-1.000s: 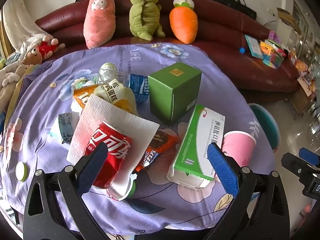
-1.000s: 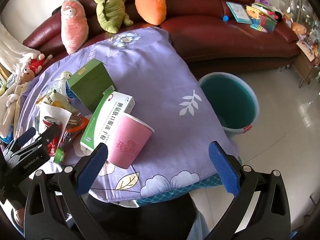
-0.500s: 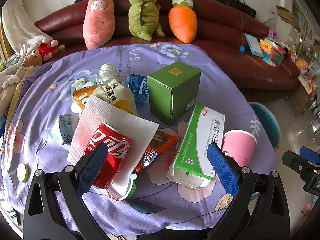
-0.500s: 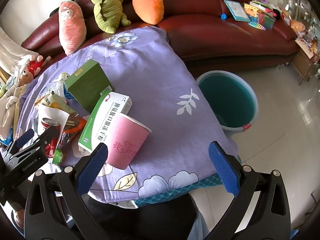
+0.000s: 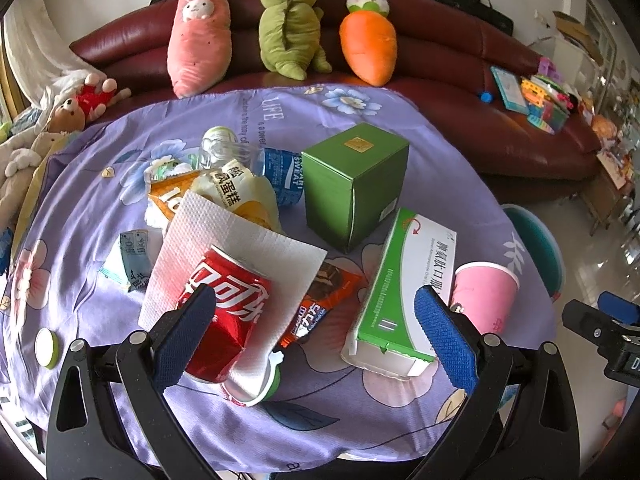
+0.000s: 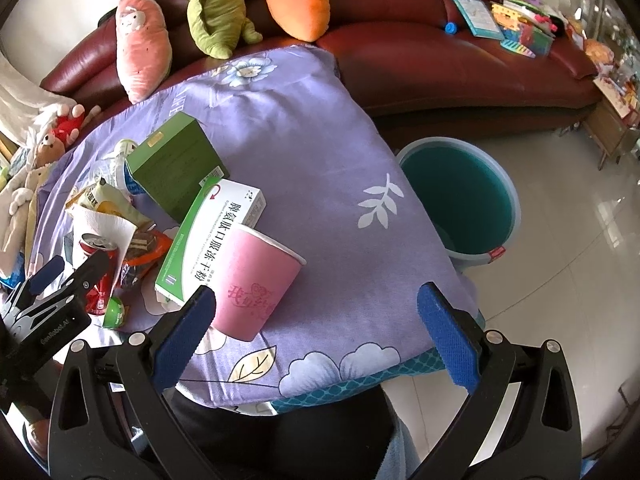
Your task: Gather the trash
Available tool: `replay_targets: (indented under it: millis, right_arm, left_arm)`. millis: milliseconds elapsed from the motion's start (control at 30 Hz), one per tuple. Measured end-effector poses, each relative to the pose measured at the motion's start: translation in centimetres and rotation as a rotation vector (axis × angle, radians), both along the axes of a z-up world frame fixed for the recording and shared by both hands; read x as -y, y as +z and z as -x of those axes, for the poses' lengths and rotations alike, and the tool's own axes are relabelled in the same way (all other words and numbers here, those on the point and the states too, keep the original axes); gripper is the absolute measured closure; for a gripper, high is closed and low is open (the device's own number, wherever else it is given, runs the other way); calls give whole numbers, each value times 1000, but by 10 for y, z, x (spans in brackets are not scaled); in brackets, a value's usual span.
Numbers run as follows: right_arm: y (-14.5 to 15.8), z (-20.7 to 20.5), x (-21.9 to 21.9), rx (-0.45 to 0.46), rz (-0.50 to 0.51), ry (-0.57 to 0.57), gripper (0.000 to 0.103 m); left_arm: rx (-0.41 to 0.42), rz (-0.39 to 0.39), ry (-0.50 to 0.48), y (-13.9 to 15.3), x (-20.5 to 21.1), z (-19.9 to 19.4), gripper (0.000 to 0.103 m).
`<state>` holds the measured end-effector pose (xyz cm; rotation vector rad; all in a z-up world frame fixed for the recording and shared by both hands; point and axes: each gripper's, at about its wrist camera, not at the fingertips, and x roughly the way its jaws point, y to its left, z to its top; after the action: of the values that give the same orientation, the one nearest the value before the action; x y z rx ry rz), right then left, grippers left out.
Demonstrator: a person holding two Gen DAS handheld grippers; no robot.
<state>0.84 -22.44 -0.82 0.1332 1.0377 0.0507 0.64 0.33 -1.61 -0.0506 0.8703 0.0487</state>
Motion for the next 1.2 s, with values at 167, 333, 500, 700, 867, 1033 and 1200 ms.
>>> replay_targets:
  millis: [167,333,500,700,867,1033,1200]
  right_arm:
    - [-2,-2,-3,-7,5,9,6]
    - [-4,-5,-2,-12,10,11,6]
    - [-4,-9,-2,-16,13,12,6]
    - [-4,-17,0,-20,14,11,6]
    - [-4,-23,1,-17,15,9,6]
    - [-5,-33,2,-29,16,13,6]
    - [-8,-44,7,-47,2,9,6]
  left_arm:
    - [-2,2,2,2,-3,-1,3]
    - [-3,1,-4,3,-4,-2,3]
    - [-11,-5,-18,4,-6,-5,3]
    - [-21,-14,-32,3,-1,-15,3]
    - [-30,-28,-48,1,1,-20,3]
    - [-43,-30,-80,1,-1,-28,3]
    - [-64,-56,-163,11,-4,-46,3]
